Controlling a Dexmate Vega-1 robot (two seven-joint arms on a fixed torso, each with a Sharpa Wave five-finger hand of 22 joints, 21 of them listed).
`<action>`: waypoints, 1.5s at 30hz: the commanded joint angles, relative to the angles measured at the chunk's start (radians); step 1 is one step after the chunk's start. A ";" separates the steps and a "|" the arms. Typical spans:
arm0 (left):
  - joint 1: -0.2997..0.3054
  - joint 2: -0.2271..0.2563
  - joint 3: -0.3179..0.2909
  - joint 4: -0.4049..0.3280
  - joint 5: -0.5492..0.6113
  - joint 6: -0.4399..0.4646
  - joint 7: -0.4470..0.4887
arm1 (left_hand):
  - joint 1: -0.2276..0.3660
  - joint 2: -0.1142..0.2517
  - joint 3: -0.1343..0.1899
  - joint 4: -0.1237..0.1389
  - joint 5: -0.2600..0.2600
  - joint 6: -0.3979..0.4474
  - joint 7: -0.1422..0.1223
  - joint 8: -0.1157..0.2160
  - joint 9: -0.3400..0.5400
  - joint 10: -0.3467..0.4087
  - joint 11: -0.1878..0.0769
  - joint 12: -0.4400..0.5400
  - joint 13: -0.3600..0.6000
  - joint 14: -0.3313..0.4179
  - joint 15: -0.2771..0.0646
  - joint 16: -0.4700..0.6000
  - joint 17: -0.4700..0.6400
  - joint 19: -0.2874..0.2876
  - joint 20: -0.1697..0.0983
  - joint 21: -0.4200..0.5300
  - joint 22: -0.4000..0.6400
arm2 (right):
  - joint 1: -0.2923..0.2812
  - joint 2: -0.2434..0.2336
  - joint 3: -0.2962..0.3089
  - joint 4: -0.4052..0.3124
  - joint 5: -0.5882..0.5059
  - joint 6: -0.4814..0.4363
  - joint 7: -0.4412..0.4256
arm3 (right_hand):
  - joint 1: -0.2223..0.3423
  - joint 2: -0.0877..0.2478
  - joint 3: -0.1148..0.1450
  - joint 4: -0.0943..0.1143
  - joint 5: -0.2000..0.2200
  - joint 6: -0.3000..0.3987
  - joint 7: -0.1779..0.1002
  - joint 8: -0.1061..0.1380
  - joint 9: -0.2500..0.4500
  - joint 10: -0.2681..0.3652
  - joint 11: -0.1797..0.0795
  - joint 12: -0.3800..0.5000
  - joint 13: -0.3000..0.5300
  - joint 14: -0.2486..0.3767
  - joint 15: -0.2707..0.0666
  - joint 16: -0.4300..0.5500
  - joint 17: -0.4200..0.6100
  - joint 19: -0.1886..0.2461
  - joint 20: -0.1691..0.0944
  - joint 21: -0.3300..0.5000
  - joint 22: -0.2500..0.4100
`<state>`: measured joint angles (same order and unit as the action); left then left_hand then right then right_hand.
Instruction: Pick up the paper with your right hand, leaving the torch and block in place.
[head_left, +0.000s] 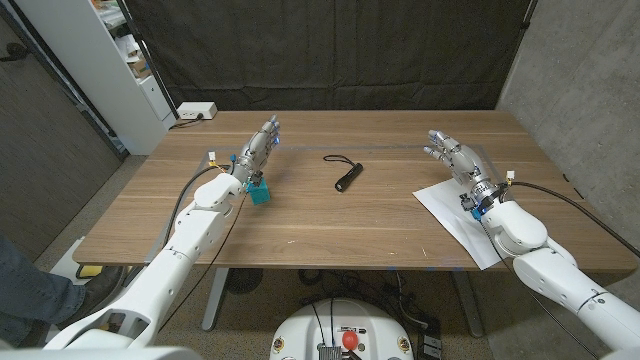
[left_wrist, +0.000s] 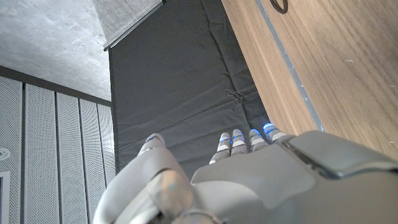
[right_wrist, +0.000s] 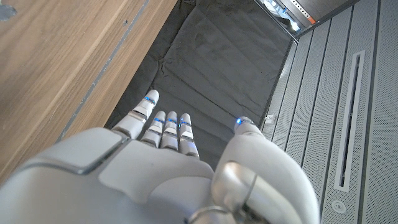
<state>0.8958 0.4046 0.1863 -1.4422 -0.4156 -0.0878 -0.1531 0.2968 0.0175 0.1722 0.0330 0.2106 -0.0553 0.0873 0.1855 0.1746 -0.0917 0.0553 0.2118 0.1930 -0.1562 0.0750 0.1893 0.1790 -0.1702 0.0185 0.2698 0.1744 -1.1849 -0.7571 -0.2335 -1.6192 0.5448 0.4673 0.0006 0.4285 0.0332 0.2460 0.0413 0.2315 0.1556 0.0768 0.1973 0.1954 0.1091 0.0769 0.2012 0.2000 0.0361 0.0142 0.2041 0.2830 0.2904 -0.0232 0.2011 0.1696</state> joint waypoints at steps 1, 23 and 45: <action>0.000 0.005 0.004 -0.010 0.002 0.010 -0.002 | 0.008 0.003 0.002 -0.005 -0.001 0.008 0.002 0.006 0.005 0.001 -0.002 0.005 0.002 -0.001 0.002 0.003 0.004 -0.052 0.003 -0.004 0.003 | -0.034 -0.012 0.016 -0.014 -0.007 0.019 -0.001 | 0.009 -0.003 0.004 -0.009 0.000 0.006 -0.005 0.006 0.000 0.009 -0.002 0.004 -0.001 0.008 0.003 0.009 -0.001 0.009 -0.002 0.004 0.002; -0.001 0.008 0.006 -0.019 0.004 0.017 0.001 | 0.009 0.005 0.001 -0.008 -0.002 0.010 0.002 0.006 0.006 0.000 -0.002 0.004 0.002 -0.001 0.001 0.002 0.004 -0.050 0.003 -0.010 0.004 | -0.081 -0.019 0.045 -0.044 -0.025 0.037 -0.024 | 0.002 0.003 0.002 -0.010 0.001 0.013 -0.010 0.008 0.000 0.028 -0.003 0.008 -0.003 0.045 -0.003 0.022 -0.005 0.037 -0.004 0.009 0.002; -0.007 0.008 0.008 -0.023 -0.001 0.017 -0.008 | 0.010 0.007 0.001 -0.010 -0.002 0.014 0.002 0.007 0.005 0.000 -0.001 0.003 0.002 -0.001 0.001 0.002 0.004 -0.050 0.004 -0.016 0.004 | -0.168 -0.026 0.094 -0.088 -0.061 0.057 -0.069 | 0.003 0.004 0.002 -0.015 0.001 0.020 -0.015 0.009 -0.001 0.037 -0.011 0.009 -0.003 0.058 -0.002 0.024 -0.008 0.045 -0.001 0.007 0.002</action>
<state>0.8913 0.4136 0.1936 -1.4648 -0.4118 -0.0711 -0.1547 0.2968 0.0174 0.1681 0.0290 0.2107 -0.0443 0.0873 0.1855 0.1745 -0.0918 0.0553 0.2118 0.1930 -0.1562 0.0750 0.1892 0.1790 -0.1703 0.0183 0.2584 0.1743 -1.3130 -0.7835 -0.1622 -1.6906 0.5100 0.5092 -0.0445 0.4284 0.0332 0.2459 0.0331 0.2315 0.1682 0.0641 0.1973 0.1955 0.1395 0.0715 0.2090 0.1953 0.0861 0.0069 0.2273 0.2738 0.3262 -0.0232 0.2011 0.1696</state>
